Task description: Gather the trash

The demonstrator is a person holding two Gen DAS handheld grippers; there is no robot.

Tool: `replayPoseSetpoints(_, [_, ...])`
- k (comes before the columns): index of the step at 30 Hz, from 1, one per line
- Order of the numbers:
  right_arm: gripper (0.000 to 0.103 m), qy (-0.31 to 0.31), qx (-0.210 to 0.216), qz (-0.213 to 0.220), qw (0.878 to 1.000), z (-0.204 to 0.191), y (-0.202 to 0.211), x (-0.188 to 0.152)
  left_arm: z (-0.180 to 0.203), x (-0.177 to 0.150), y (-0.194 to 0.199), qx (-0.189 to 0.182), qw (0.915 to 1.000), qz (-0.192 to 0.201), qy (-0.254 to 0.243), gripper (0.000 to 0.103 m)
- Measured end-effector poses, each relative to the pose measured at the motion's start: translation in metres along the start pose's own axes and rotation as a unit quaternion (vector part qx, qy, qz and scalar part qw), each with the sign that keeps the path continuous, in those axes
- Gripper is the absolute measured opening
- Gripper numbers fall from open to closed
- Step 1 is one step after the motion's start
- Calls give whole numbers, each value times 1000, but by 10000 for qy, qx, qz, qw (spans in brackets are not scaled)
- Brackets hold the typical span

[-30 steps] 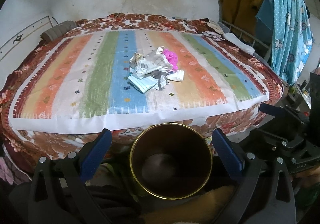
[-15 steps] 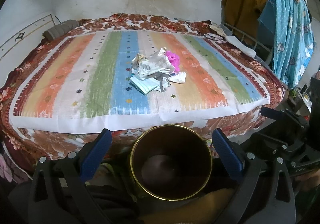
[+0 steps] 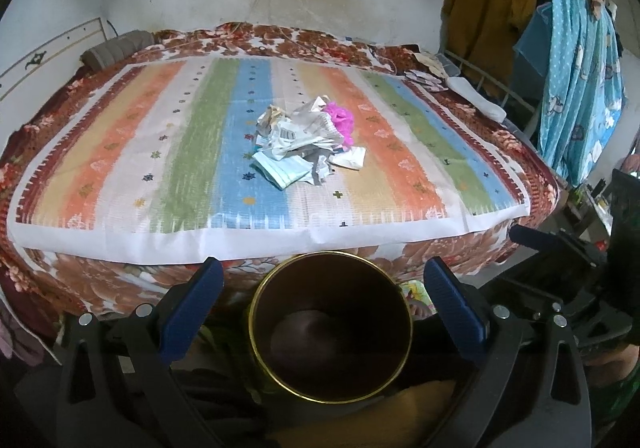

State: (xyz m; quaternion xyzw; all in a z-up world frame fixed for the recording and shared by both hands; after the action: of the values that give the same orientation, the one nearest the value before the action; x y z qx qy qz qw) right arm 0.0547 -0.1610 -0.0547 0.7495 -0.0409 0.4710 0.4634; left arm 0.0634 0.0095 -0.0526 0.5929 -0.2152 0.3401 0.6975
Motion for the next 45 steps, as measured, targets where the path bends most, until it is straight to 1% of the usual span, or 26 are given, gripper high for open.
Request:
replayPoseSetpoints(5, [94,62,-7,-87,9999,-6,-11,5,-2,7,-3,-60,9999,27,132,97])
replayPoseSetpoints(7, [94,74,9,-119,9999,-7,-16,8,-3,9,-6,-198,9995,-50,230,97])
replayPoseSetpoints(8, [94,75,34,-139,9999,-7,-19,9,-7,13,-8,-270,9990,-99,354,97])
replayPoseSetpoints(11, [94,101,67,-194,9997,-8,-28,16,-12,22,-15,-245,9986,-168,439,97])
replayPoseSetpoints(14, [94,142,40,-138,9998,-6,-35,27,-18,40,-20,36,9996,-61,287,97])
replayPoseSetpoints(16, [94,101,-9,-128,9999,-2,-38,33,-22,50,-24,141,9996,-42,239,97])
replayPoseSetpoints(18, [94,3,56,-157,9999,2,-42,39,-26,60,-31,279,9995,-79,135,97])
replayPoseSetpoints(21, [94,53,-25,-140,9999,7,-47,52,-31,73,-40,474,9988,-147,-28,97])
replayPoseSetpoints(24, [94,62,-33,-216,9997,11,-56,62,-40,84,-51,511,9984,-261,-6,97])
replayPoseSetpoints(27, [94,-30,-28,-394,9992,16,-69,67,-45,93,-61,478,9982,-369,54,95])
replayPoseSetpoints(30, [94,62,-75,-435,9990,15,-77,75,-49,104,-74,533,9975,-454,-7,95])
replayPoseSetpoints(35, [94,78,-112,-570,9983,21,-94,86,-54,122,-96,464,9974,-548,21,95])
replayPoseSetpoints(38, [94,114,-289,-622,9976,29,-106,94,-59,129,-112,398,9971,-643,99,95])
replayPoseSetpoints(41, [94,102,-292,-745,9967,35,-119,97,-65,134,-128,383,9965,-736,87,93])
replayPoseSetpoints(43, [94,148,-290,-803,9962,36,-127,100,-68,135,-140,308,9960,-827,118,92])
replayPoseSetpoints(44, [93,176,-276,-828,9960,37,-131,102,-69,136,-143,262,9958,-870,143,92])
replayPoseSetpoints(45, [90,198,-261,-841,9959,37,-135,105,-71,137,-148,264,9955,-900,123,92])
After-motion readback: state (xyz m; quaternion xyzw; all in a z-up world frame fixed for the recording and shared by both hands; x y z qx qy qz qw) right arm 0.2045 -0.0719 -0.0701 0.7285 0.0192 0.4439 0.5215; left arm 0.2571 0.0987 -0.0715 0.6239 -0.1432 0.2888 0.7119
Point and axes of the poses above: each gripper's, at about its wrist camera, not at the fingertips, and y roughly against the way its jaws point, z to its right, x to its top, the point moved 8 cm from there along -y, roughly the way its jaws point, and after that the axes turned 1 degree about z, right-handed, at the moved point
